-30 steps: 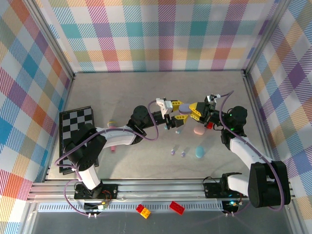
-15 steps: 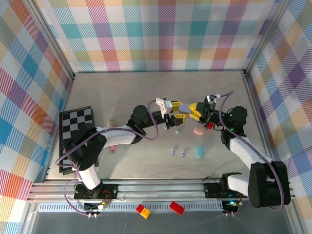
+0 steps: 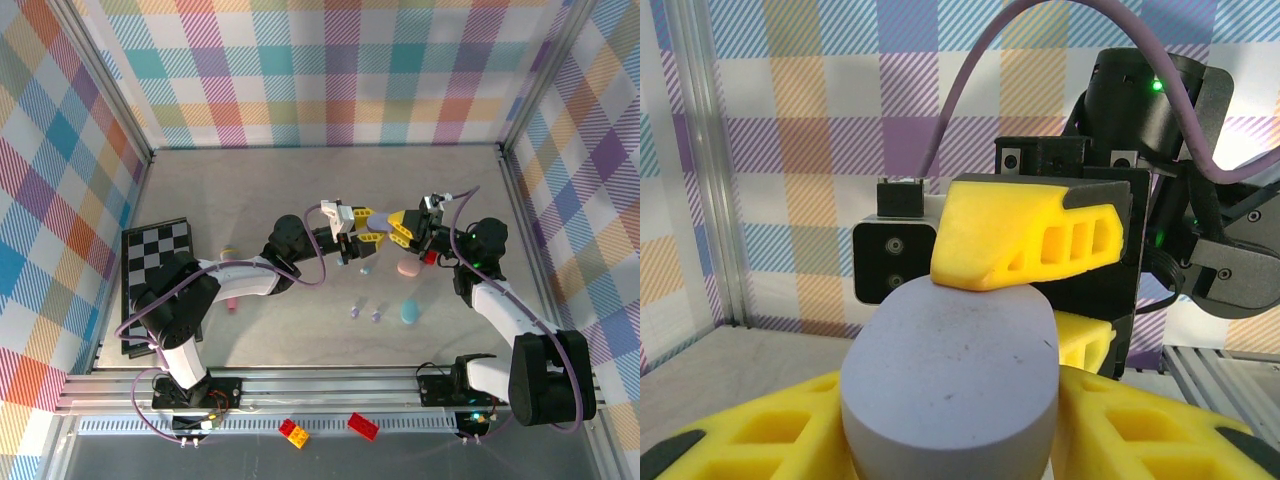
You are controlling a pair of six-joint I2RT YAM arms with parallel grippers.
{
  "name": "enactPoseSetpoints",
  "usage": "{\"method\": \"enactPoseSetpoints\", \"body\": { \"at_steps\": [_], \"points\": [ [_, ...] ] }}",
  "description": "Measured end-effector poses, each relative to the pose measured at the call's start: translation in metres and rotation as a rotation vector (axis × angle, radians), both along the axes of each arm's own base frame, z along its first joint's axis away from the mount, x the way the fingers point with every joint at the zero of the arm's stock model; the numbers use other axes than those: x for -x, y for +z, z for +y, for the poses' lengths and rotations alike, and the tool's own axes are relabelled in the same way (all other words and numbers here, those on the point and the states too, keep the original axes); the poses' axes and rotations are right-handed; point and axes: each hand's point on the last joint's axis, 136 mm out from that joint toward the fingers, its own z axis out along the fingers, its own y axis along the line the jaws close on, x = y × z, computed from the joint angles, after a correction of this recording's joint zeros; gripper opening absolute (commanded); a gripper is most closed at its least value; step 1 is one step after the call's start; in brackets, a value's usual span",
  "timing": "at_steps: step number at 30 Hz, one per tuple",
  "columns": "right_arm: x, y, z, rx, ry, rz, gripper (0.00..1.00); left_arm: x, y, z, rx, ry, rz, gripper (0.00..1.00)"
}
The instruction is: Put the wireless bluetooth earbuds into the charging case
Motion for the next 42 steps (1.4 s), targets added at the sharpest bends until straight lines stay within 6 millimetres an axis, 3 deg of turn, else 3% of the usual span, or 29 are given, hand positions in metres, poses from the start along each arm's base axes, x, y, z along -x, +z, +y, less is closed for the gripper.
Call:
{"method": "enactPoseSetpoints", "body": {
  "at_steps": [5, 14, 23, 37, 39, 42],
  "points": [
    [-0.0001, 0.0001, 0.0000, 0.000, -0.001, 0.000, 0.06, 0.0012, -0.0002, -0.0003, 0.001, -0.010, 0.009, 0.54],
    [0.0000, 0.0000, 0.0000, 0.000, 0.000, 0.000, 0.06, 0.0021, -0.0007, -0.0008, 0.000, -0.018, 0.015, 0.49],
    [-0.0007, 0.0002, -0.0002, -0.001, -0.004, 0.000, 0.06, 0.0010, -0.0055, -0.0027, -0.007, -0.021, 0.022, 0.53],
    [-0.0003, -0.0008, -0.0002, 0.004, -0.005, -0.001, 0.06, 0.0009, -0.0052, -0.0024, -0.007, -0.025, 0.025, 0.39],
    [0.0001, -0.0007, -0.0003, 0.007, -0.006, -0.006, 0.11, 0.0011, -0.0054, -0.0024, -0.008, -0.027, 0.025, 0.38],
    [0.0009, -0.0014, -0.0004, 0.013, -0.007, -0.009, 0.40, 0.0008, -0.0062, -0.0020, -0.011, -0.030, 0.027, 0.38]
  ]
}}
